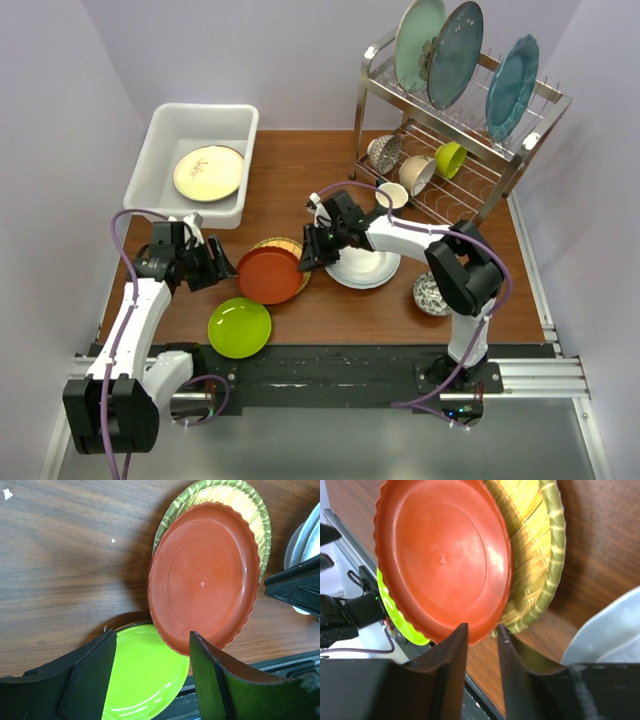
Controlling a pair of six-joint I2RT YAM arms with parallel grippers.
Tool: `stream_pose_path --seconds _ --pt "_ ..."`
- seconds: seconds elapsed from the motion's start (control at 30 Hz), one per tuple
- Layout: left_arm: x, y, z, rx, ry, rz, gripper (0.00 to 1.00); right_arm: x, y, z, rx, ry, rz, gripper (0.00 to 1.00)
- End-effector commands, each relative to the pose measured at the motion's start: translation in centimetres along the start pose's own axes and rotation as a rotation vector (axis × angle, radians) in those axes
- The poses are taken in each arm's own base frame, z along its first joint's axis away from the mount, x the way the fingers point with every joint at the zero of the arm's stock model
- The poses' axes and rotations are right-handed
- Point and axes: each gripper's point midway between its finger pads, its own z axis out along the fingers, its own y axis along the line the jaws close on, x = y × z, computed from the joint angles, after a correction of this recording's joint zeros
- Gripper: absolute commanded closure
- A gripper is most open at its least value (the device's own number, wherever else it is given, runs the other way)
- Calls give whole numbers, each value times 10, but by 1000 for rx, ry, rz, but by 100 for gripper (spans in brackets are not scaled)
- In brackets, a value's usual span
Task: Place the plates into the plastic bin on the countertop
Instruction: Pick up the plate at the center of the board.
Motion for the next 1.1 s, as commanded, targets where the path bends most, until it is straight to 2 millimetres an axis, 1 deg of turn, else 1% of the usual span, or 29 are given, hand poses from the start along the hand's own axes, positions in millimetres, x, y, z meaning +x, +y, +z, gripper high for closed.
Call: stream_pose_path --seconds 0.0,0.23,0.37,0.4,0.47,0.5,0.63,0.73,0.8,0.83,0.87,1.07 --pt "-9 -4 -1 11 -45 1 35 -1 -5 8 36 14 17 71" --pt "-13 -7 1 22 -51 -8 35 6 -15 16 76 51 25 74" --pt "-14 -7 2 23 -51 -8 35 4 -13 17 74 46 22 76" --pt "-13 -7 2 23 -49 -7 35 3 -13 17 75 42 19 80" --pt "-12 -6 3 20 -42 -9 35 3 -13 16 77 39 18 84" --pt "-12 -6 4 24 -38 -10 35 3 -12 15 76 37 17 89" --pt "-13 -10 4 41 -38 -9 35 -1 -7 11 65 13 6 100" --pt "-9 -11 8 53 -12 -31 35 -4 -2 7 52 -4 -1 100" --pt "-6 -15 11 82 1 -42 35 -5 0 5 45 -11 -2 100" --pt "-8 -18 12 97 -5 -42 35 -6 1 5 40 -15 -4 100" --pt "-4 -20 14 116 9 -54 35 -6 3 4 34 -16 -3 100" --pt "-2 -27 17 163 24 -58 43 -7 7 2 22 -25 -5 100"
